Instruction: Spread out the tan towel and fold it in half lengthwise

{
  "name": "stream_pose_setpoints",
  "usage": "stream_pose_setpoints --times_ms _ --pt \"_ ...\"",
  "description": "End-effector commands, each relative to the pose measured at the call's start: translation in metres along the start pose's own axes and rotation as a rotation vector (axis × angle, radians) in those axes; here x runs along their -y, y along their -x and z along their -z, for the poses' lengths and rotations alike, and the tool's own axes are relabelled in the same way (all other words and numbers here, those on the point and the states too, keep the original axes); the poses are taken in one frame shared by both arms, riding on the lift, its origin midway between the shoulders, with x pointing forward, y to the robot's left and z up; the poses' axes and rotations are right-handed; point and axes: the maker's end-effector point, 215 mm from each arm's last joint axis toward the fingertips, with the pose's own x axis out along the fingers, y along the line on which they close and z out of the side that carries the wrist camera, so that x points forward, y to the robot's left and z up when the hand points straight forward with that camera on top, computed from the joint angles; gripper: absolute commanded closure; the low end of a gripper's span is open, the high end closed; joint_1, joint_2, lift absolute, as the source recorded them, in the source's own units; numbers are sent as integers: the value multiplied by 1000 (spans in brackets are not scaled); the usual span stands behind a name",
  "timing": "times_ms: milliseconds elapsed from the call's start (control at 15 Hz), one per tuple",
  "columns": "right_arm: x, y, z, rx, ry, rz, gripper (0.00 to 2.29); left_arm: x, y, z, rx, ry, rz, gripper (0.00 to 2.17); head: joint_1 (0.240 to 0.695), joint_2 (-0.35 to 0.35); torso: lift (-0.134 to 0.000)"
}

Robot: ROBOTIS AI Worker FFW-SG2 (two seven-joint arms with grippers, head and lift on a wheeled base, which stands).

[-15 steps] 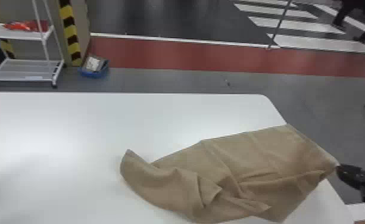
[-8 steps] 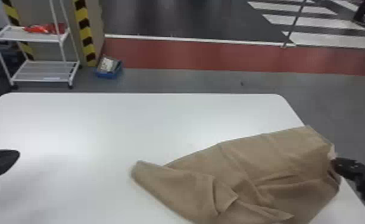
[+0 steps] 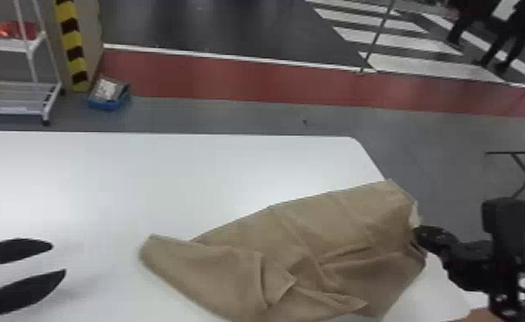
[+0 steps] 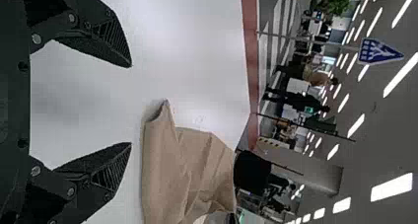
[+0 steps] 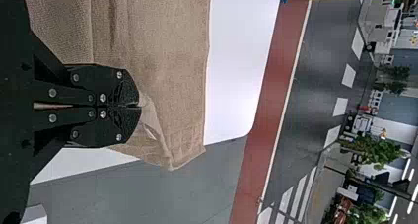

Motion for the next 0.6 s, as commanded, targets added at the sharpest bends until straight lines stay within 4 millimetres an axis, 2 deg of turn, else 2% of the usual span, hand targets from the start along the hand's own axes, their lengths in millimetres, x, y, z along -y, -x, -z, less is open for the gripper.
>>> stream_pose_setpoints --times_ms 0,133,400,533 --pt "-4 2 2 -1 -3 -2 1656 15 -45 10 -72 -48 17 198 695 -318 -123" --pt "-6 2 4 -4 -7 -5 1656 20 -71 17 -121 -87 2 201 695 -350 -123" --pt "-10 2 6 -3 -10 -6 1656 39 -109 19 -144 -102 25 215 695 -350 -123" --pt "-12 1 6 -3 -13 -9 1656 35 -124 20 -167 -124 5 215 695 -350 -123"
